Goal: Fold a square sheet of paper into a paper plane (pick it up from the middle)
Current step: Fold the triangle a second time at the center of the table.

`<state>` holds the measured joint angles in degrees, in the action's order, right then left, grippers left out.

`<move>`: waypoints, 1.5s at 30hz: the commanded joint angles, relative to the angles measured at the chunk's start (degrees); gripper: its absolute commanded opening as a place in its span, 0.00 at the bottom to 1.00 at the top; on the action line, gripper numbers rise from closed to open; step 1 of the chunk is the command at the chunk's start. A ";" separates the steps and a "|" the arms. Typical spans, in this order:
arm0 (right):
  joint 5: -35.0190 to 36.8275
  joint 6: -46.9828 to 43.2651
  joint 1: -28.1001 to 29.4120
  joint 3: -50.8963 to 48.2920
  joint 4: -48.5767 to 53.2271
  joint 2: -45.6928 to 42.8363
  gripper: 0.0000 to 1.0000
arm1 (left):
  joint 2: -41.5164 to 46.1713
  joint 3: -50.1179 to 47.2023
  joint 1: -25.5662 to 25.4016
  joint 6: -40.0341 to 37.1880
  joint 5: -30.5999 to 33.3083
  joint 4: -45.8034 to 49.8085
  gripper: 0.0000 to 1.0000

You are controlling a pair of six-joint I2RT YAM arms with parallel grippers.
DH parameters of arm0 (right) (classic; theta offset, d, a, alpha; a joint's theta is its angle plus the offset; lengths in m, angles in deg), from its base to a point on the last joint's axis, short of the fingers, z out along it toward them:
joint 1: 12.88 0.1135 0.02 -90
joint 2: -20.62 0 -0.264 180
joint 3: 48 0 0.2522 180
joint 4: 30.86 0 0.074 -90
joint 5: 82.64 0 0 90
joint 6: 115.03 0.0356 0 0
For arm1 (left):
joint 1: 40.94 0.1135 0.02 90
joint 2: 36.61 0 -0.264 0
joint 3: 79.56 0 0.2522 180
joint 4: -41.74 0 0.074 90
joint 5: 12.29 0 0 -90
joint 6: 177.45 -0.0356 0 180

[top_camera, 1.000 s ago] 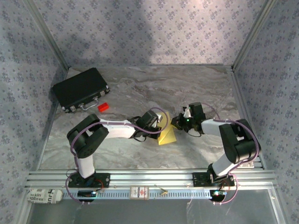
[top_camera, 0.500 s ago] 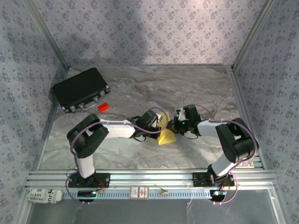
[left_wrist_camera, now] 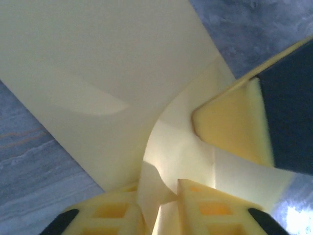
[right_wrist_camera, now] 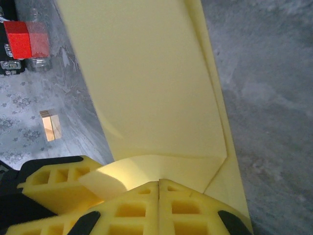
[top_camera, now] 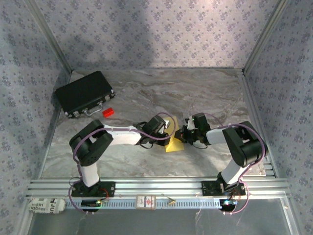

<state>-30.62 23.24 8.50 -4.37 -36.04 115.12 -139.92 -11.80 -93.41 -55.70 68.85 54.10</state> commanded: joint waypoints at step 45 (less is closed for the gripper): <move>7.82 3.50 0.87 -2.02 5.75 -1.07 0.00 | -6.64 7.64 0.44 10.71 -19.29 7.85 0.09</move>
<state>-26.49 27.50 9.77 -4.96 -36.17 113.61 -146.02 -4.74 -92.71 -43.46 48.68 59.25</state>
